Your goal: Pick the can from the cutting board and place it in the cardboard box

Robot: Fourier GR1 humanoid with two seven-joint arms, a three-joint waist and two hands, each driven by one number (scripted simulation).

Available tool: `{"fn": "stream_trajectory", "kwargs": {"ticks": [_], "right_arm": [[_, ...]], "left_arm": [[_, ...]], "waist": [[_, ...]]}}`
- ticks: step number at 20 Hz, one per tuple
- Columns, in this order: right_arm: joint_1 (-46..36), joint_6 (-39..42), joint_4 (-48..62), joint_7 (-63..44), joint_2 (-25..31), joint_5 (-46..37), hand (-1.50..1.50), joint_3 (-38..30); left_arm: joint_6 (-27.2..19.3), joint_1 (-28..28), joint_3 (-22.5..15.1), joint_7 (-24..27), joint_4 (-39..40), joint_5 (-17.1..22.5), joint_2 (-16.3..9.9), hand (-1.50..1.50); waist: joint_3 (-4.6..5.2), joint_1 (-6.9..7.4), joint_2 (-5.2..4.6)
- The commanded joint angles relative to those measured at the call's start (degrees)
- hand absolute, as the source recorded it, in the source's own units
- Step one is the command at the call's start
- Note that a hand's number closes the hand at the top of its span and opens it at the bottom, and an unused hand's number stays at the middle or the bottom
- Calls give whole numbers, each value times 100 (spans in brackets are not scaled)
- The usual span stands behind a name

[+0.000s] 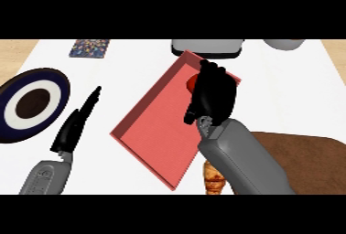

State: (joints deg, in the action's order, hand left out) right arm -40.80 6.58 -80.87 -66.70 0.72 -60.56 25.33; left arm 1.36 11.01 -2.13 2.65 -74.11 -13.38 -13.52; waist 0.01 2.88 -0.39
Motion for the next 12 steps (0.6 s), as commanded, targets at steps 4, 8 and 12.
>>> {"fn": "stream_trajectory", "kwargs": {"ticks": [4, 8, 12], "right_arm": [[-156, -2486, -249, -148, -69, -133, -150, -123], [-27, -3586, 49, 28, -69, 89, -150, -219], [253, -4498, -103, 95, -70, 96, -150, -420]], "left_arm": [[5, -131, -30, -41, -21, -4, 53, 0], [-47, -51, 44, -18, -25, -32, 2, 0], [186, -29, 225, -78, -118, 125, -258, 0]], "waist": [[-12, -27, 17], [-8, -25, -4], [-9, -88, 21]]}}
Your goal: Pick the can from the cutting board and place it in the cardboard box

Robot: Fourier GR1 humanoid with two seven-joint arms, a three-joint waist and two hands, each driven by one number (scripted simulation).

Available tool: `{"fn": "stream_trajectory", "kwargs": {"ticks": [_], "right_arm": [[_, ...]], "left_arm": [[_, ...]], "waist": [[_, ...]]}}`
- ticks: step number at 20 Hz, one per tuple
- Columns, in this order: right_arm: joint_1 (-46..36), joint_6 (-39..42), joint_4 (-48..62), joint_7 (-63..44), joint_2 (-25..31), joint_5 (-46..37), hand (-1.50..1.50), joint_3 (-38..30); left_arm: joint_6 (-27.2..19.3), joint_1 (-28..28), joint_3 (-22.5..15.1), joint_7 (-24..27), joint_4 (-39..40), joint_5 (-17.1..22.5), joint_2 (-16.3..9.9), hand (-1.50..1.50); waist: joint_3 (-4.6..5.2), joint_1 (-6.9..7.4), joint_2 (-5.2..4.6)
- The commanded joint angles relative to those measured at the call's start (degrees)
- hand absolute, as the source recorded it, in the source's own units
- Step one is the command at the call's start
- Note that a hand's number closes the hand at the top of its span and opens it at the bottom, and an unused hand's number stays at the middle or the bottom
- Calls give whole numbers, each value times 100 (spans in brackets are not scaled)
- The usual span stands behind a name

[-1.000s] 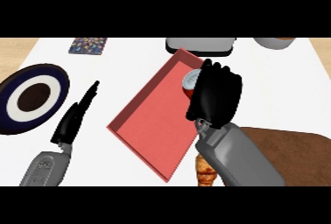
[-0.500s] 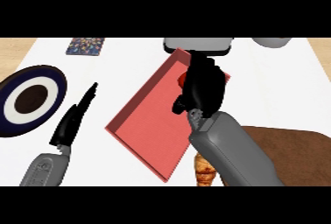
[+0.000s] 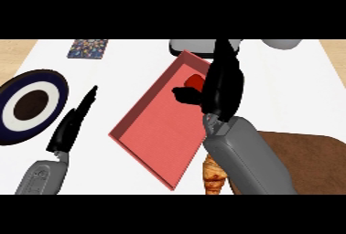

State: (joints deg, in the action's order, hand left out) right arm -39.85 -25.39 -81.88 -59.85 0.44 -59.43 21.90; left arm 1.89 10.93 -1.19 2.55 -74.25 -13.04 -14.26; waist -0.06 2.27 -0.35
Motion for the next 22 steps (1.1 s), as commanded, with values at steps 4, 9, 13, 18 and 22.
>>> {"fn": "stream_trajectory", "kwargs": {"ticks": [4, 9, 13, 18, 22], "right_arm": [[530, -2241, -245, -285, -42, -142, -150, -28], [1736, -2700, -999, 556, -43, -363, -150, -139], [2329, -3120, -1316, 1029, 52, -246, -150, -307], [3604, -3587, -1990, 1812, 482, 312, -150, -135], [4161, -3603, -2804, 2221, 1212, 1274, -150, -315]], "left_arm": [[-42, -211, -41, 17, -161, -1, 107, 0], [-195, -248, 48, 155, 83, -106, 124, 0], [-237, -481, 6, 231, -73, -135, 211, 0], [-142, -395, 114, 37, -162, -151, 87, 0], [83, -776, 207, 166, -515, 25, -32, 0]], "waist": [[2, -115, 38], [4, -285, 47], [5, -254, 43], [3, -264, 43], [2, -243, 48]]}}
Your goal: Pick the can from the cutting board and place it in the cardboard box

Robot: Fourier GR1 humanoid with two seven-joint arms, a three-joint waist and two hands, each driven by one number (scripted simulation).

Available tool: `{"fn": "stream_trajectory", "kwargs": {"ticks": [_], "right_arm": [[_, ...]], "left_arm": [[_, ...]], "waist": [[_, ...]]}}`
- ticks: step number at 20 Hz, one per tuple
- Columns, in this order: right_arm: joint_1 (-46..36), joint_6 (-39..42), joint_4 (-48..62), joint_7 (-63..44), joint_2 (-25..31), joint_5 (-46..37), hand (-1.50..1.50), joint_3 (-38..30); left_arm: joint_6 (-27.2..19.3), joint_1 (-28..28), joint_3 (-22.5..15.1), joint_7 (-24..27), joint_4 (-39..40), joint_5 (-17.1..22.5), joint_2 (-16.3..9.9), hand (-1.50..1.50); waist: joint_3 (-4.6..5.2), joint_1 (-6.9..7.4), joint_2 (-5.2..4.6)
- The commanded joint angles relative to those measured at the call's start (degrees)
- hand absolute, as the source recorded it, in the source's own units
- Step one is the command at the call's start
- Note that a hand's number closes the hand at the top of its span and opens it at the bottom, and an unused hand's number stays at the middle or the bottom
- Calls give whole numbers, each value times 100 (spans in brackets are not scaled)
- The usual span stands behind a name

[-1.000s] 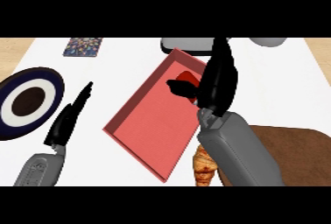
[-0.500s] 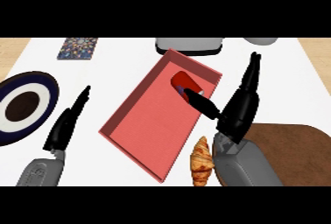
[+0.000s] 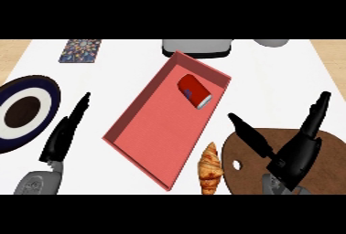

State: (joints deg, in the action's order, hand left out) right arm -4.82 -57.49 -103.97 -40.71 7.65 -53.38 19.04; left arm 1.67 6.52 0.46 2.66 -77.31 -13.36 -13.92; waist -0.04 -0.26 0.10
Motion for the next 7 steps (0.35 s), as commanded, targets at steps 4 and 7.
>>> {"fn": "stream_trajectory", "kwargs": {"ticks": [4, 7], "right_arm": [[1245, -535, -539, 1079, 721, 1219, -150, 130], [1305, -417, -517, 1482, 799, 1717, -150, -79]], "left_arm": [[108, 244, 148, -119, 90, -53, -18, 0], [118, 193, 25, -235, -116, -130, 162, 0]], "waist": [[1, -8, -7], [2, 8, -5]]}}
